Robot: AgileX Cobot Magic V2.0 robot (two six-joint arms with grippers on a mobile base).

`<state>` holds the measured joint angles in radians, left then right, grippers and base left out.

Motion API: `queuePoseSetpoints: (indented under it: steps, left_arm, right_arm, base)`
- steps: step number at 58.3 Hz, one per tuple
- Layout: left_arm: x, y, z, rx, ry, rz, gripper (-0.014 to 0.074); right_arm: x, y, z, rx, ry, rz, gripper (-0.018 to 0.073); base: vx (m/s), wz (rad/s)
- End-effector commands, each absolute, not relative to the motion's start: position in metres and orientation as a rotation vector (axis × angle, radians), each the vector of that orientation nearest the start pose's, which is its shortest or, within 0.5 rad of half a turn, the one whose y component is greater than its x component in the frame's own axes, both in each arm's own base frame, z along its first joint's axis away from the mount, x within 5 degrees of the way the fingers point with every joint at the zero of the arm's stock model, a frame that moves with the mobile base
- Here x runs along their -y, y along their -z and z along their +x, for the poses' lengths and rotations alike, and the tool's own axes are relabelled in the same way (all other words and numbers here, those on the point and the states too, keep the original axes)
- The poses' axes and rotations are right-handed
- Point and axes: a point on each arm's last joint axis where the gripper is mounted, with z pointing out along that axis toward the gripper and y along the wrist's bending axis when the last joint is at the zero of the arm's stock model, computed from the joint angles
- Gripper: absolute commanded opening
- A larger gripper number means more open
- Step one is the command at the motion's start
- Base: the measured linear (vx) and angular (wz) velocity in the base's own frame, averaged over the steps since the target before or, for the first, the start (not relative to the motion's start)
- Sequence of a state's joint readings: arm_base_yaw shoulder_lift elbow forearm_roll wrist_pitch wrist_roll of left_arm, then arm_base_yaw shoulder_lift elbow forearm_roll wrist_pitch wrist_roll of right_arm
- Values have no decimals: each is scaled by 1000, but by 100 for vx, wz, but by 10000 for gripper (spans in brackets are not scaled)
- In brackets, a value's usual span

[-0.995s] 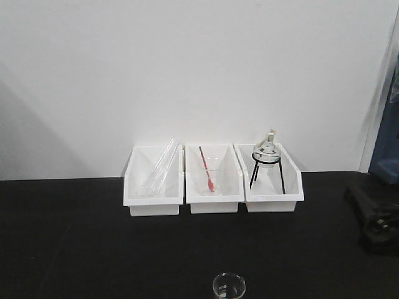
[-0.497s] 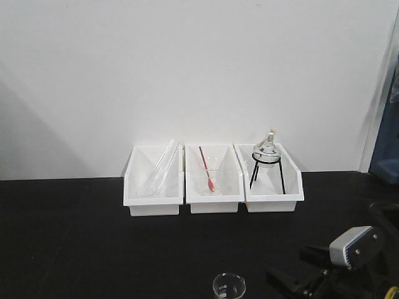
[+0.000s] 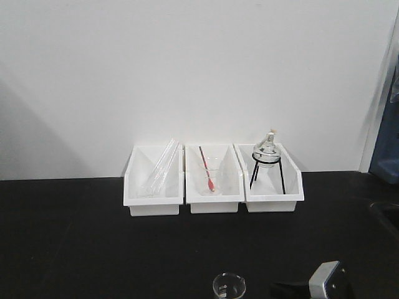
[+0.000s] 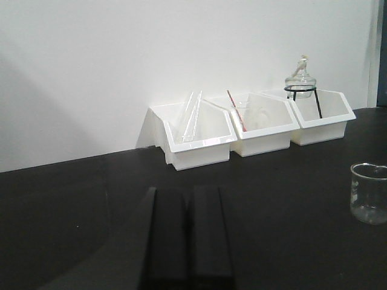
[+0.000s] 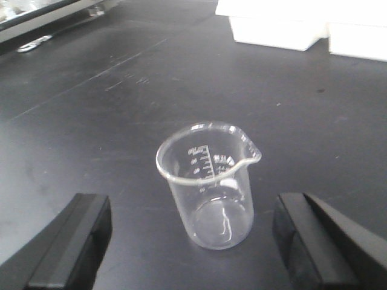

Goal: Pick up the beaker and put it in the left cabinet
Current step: 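Move the right gripper down toward the clear glass beaker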

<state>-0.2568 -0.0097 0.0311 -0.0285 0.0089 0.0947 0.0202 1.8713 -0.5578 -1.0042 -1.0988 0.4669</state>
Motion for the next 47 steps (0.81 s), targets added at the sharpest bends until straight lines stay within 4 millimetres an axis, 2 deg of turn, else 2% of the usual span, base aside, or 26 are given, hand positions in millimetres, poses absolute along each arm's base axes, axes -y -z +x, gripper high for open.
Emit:
queuePoseSetpoints:
  steps: [1,18,32,47]
  left_arm:
    - [14,-206,54,-1412,168,222,1]
    - [14,-206,54,-1412,168,222,1]
    - [14,-206,54,-1412,168,222,1]
    - [14,-206,54,-1412,168,222,1]
  right_arm:
    - [-74,-140,288,-1608,-740,-676,587]
    - [-76,-118,301,-1556,-733,-629,587]
    - [-104,-114,313,-1525,-764,-681,587]
    - [-132,-109,332,-1523,-743,-647,587]
  base:
    - [0,0]
    - [0,0]
    - [0,0]
    - [0,0]
